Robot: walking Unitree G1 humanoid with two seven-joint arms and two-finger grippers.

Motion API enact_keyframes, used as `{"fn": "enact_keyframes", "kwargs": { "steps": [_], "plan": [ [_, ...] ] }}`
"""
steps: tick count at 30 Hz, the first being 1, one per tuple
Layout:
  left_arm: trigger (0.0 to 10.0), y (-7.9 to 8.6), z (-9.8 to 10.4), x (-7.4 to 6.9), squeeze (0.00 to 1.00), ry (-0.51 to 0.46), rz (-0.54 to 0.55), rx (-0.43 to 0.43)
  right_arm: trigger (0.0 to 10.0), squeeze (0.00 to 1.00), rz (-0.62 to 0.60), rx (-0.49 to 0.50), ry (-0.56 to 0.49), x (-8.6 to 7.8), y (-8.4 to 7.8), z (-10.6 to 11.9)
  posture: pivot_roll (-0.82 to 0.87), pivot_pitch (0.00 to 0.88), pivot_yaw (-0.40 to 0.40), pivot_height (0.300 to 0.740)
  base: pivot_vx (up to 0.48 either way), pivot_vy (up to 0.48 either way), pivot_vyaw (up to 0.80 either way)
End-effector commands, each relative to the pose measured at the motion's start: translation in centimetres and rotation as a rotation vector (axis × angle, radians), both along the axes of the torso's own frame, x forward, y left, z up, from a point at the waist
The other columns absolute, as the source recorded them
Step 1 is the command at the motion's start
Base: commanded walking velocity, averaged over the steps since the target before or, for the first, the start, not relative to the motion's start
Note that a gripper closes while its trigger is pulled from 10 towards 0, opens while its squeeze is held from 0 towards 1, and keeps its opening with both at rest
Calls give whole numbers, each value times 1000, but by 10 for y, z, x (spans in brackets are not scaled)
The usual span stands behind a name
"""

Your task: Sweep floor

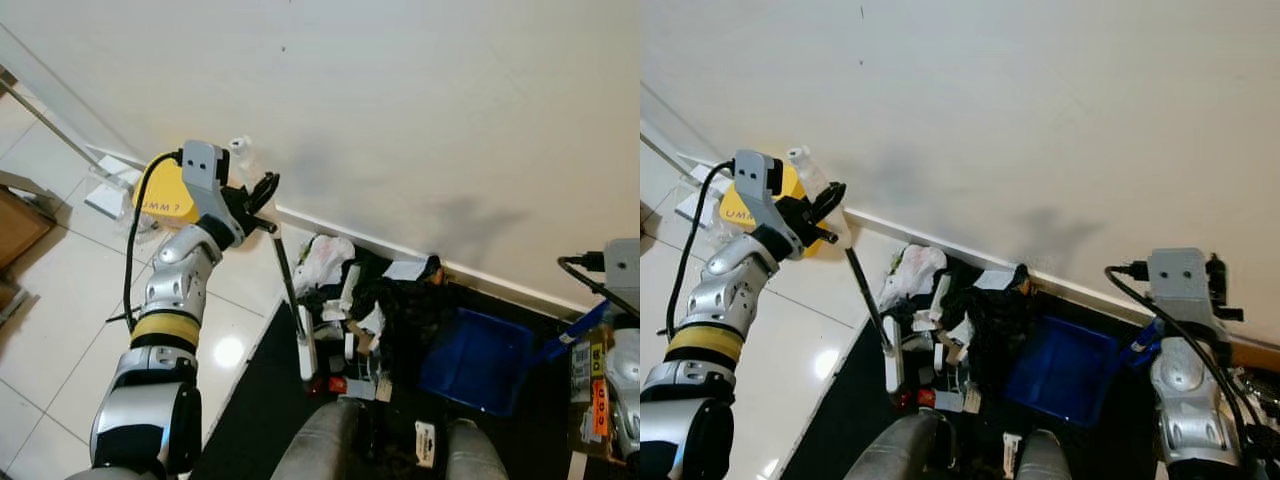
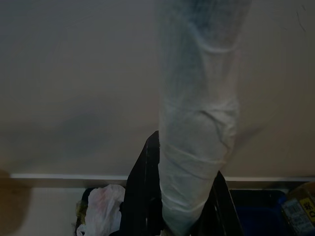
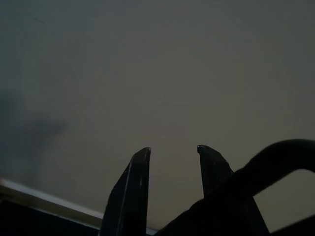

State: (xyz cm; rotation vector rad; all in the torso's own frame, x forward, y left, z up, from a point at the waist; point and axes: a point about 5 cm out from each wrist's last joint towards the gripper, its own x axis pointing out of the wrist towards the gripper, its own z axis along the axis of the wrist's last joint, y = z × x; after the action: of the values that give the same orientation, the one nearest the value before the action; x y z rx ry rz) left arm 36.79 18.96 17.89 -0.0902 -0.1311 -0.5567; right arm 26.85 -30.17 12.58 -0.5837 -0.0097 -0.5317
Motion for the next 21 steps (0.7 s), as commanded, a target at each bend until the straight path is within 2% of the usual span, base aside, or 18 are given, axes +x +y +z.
{"fn": "enact_keyframes", "kwargs": {
  "steps": [1,2,3,4,5,6,7,9,13,15,17,19,21],
  "plan": [
    [10000,2,-3,-2,0,-6,11,-1,4275,0,-55,15,146,-14,-7,-26,65,232,136,740,0,0,0],
    [10000,2,-3,-2,0,-6,12,-2,4275,0,-57,19,149,-15,-7,-27,65,232,136,740,0,0,0],
    [10000,2,-3,-2,0,-6,13,-2,3451,0,-57,21,151,-15,-7,-27,65,232,136,740,0,0,0],
    [10000,2,-3,-2,0,-6,13,-2,3451,0,-57,21,151,-15,-7,-27,65,232,136,740,0,0,0],
    [10000,2,-3,-2,0,-6,12,-2,2431,0,-57,30,155,-15,-7,-28,63,231,134,740,0,0,0],
    [10000,2,-4,-1,0,-6,12,-3,2471,0,-57,52,154,-15,-7,-29,61,231,134,740,0,0,0],
    [10000,1,-4,-1,0,-6,11,-4,0,0,-59,107,148,-15,-6,-32,59,230,133,740,0,0,0],
    [10000,0,-4,-1,0,-6,11,-6,0,0,-55,172,138,-15,-5,-35,60,229,132,740,0,0,0],
    [10000,0,-4,-1,0,-6,11,-7,0,0,-46,224,121,-14,-3,-36,62,228,133,740,0,0,0],
    [10000,0,-4,-1,0,-6,12,-6,0,0,33,354,9,-11,4,-29,64,228,135,740,0,0,0],
    [10000,0,-4,-1,0,-6,13,-5,0,0,54,372,-12,-10,5,-27,64,228,135,740,0,0,0],
    [10000,2,-4,0,0,-7,18,-4,0,0,108,484,-49,-9,5,-27,64,226,134,740,0,0,0],
    [10000,4,-3,0,0,-7,28,-1,0,0,258,492,-45,-8,13,-24,63,226,138,740,0,0,0]
  ]
}}
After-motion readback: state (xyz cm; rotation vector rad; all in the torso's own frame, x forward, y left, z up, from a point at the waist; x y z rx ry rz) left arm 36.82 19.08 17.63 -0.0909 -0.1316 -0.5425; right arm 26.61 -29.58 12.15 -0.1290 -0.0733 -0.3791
